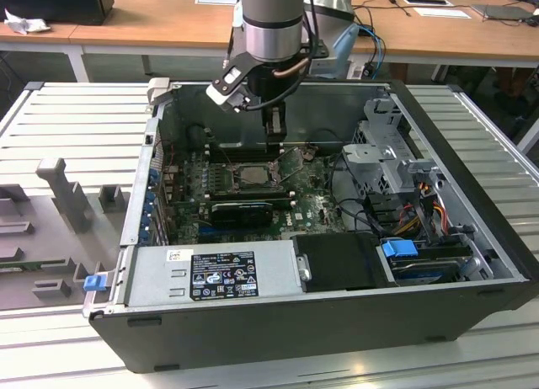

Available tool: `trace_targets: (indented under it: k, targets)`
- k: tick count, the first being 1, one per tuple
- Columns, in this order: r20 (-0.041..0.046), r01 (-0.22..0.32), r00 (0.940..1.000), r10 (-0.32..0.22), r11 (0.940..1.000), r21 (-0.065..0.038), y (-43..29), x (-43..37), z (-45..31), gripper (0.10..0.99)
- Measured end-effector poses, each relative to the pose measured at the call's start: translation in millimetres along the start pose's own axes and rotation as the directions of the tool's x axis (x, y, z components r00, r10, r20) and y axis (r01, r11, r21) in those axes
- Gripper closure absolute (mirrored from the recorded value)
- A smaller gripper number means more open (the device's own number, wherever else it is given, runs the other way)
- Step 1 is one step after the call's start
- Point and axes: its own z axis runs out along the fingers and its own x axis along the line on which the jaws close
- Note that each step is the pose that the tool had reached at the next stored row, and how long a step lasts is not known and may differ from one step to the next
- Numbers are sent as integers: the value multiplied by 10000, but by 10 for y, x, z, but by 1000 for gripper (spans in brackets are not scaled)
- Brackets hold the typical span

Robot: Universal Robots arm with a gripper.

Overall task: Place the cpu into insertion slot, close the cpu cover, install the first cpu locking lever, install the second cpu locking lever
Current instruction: 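Close the cpu cover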

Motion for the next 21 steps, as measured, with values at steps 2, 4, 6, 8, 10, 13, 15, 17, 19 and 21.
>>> trace_targets:
  k: [2, 4, 6, 8, 10, 13, 15, 17, 19, 21]
  targets:
    - [1, 0, 10000, 0, 10000, 5, 42, 1, 3, 980]
    - [0, 0, 10000, 0, 10000, 7, 65, 1, 5, 980]
    - [0, 0, 10000, 0, 10000, 10, 97, 2, 8, 980]
    - [0, 1, 10000, -1, 10000, 15, 137, 3, 12, 980]
    - [0, 0, 10000, 0, 10000, 17, 162, 3, 14, 980]
    - [2, -1, 10000, 1, 10000, 29, 253, 5, 21, 980]
    - [2, -1, 10000, 1, 10000, 39, 308, 7, 27, 980]
    - [0, 0, 10000, 0, 10000, 40, 370, 8, 41, 980]
    - [1, 0, 10000, 0, 10000, 40, 418, 8, 72, 980]
    - [2, -1, 10000, 1, 10000, 52, 477, 9, 95, 980]
